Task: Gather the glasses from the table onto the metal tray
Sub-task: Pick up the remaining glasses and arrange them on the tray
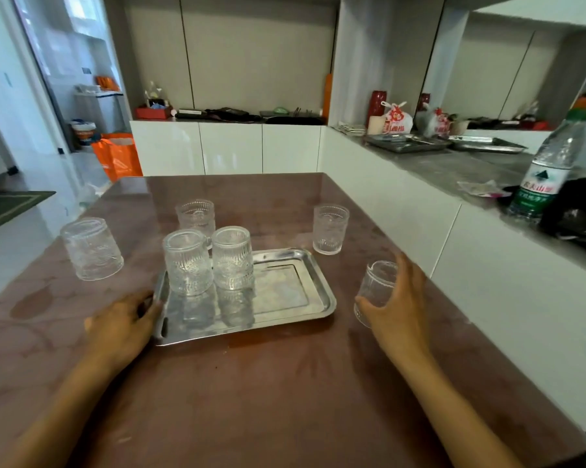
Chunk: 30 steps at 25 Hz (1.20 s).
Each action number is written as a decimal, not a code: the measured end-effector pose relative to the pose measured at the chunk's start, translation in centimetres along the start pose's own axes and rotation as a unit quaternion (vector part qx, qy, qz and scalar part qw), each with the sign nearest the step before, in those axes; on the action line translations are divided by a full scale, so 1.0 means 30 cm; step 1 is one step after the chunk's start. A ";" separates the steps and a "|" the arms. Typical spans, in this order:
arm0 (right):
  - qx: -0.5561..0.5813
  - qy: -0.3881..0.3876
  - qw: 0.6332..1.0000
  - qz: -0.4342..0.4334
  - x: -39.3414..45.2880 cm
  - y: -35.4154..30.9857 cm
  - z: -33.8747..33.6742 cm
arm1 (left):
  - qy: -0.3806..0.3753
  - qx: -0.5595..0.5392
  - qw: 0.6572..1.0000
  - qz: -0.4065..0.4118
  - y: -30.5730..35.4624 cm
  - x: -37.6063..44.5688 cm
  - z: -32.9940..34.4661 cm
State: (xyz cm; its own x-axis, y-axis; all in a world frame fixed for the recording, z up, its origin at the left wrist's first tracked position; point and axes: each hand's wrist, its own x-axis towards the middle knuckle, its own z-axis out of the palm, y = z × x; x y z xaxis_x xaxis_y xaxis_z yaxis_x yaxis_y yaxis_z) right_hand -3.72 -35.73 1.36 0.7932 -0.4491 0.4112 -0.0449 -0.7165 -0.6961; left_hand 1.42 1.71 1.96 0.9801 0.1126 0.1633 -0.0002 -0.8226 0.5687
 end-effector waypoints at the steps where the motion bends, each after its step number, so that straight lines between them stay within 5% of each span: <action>1: 0.052 0.014 0.998 0.011 0.004 0.015 -0.005 | -0.001 -0.001 1.000 0.003 -0.001 0.000 0.000; 8: 0.194 -0.012 0.980 -0.039 0.103 -0.119 0.055 | 0.005 0.012 1.000 -0.001 -0.019 0.011 0.006; 17: 0.091 -0.164 0.979 -0.076 0.224 -0.305 0.429 | 0.039 0.032 0.999 0.002 -0.032 0.028 0.026; 26: 0.156 -0.222 0.959 -0.077 0.228 -0.236 0.424 | 0.038 0.008 0.999 0.004 -0.027 0.029 0.028; 30: 0.234 0.011 0.969 -0.076 0.269 -0.137 0.314 | 0.028 0.005 1.000 0.011 -0.021 0.031 0.029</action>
State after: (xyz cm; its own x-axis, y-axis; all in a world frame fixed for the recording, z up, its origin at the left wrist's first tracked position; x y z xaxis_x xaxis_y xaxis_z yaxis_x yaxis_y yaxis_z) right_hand 8.58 -31.38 1.99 0.7552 -0.3726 0.5393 0.3559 -0.4579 -0.8147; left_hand 2.51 1.87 1.05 0.9671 0.1256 0.2211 -0.0195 -0.8304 0.5568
